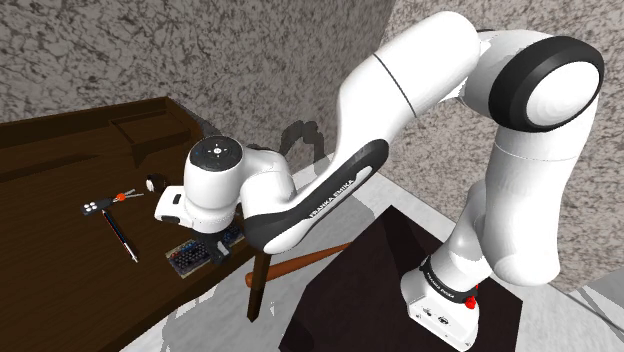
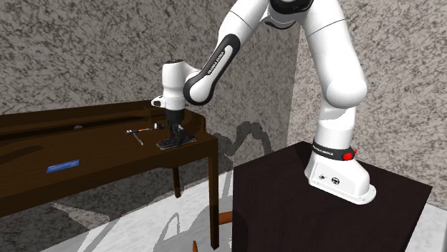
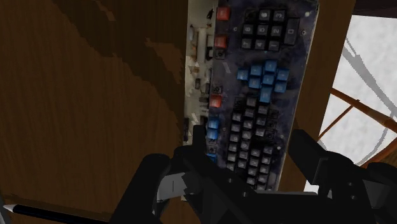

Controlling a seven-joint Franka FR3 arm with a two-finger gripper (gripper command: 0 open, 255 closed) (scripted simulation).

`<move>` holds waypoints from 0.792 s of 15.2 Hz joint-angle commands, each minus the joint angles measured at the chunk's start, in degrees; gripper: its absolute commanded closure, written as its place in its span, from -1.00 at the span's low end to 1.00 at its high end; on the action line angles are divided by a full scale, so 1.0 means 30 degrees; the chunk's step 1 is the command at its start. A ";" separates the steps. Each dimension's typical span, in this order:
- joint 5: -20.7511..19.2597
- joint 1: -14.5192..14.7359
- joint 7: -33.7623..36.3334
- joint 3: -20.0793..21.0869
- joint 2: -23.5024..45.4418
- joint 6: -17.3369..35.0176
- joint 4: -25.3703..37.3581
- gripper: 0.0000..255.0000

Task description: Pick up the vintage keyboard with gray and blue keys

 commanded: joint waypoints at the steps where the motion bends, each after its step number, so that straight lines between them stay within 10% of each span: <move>1: -0.0009 0.0000 0.0004 -0.0009 0.0017 0.0014 -0.0001 1.00; 12: 0.0773 -0.0315 -0.0656 0.0454 -0.0979 -0.0897 -0.0007 1.00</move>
